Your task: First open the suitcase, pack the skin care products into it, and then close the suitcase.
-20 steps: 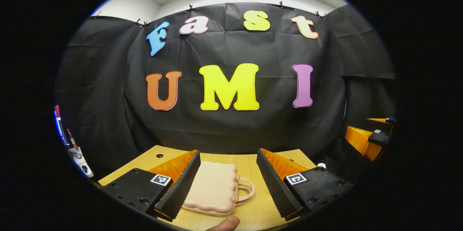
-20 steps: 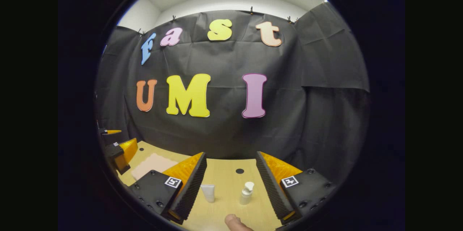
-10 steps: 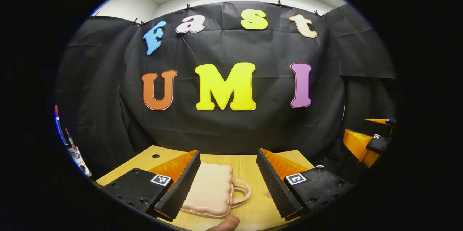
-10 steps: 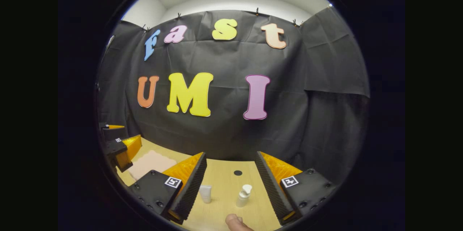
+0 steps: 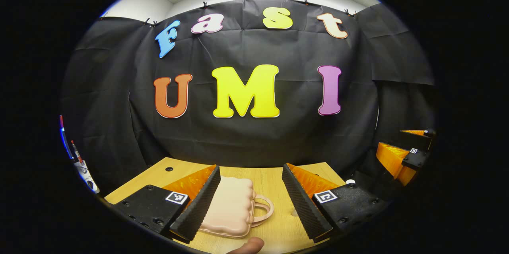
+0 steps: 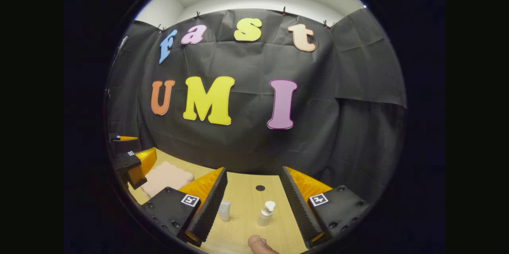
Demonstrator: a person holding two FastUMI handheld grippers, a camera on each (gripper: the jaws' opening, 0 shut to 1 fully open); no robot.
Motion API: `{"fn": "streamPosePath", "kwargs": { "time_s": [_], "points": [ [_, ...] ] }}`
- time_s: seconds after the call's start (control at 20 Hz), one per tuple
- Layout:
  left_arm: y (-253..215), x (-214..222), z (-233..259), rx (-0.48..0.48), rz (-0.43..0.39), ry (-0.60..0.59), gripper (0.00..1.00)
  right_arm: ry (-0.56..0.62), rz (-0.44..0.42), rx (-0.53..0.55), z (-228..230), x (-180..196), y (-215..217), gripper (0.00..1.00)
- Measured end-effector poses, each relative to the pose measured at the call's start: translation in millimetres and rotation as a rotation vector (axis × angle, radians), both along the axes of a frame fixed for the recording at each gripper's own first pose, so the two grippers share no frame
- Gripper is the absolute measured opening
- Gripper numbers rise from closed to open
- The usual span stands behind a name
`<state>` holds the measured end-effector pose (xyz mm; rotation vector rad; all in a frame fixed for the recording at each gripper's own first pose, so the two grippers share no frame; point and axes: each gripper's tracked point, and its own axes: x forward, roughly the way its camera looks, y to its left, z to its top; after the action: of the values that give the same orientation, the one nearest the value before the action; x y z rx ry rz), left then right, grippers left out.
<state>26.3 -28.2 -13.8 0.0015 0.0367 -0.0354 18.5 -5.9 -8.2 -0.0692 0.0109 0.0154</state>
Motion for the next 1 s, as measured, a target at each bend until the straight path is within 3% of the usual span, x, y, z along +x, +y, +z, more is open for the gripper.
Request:
{"fn": "streamPosePath", "kwargs": {
  "time_s": [0.25,0.7,1.0],
  "points": [
    [-16,12,-27,0.045,-0.052,0.009,0.99,-0.004,-0.039,-0.026,-5,4,-20,0.81],
    [-29,35,-145,0.261,-0.073,0.148,0.99,0.057,-0.109,-0.05,-37,0,-76,0.81],
    [-46,52,-196,0.566,-0.116,0.161,0.98,0.012,-0.152,0.014,-32,13,-113,0.81]
  ]
}}
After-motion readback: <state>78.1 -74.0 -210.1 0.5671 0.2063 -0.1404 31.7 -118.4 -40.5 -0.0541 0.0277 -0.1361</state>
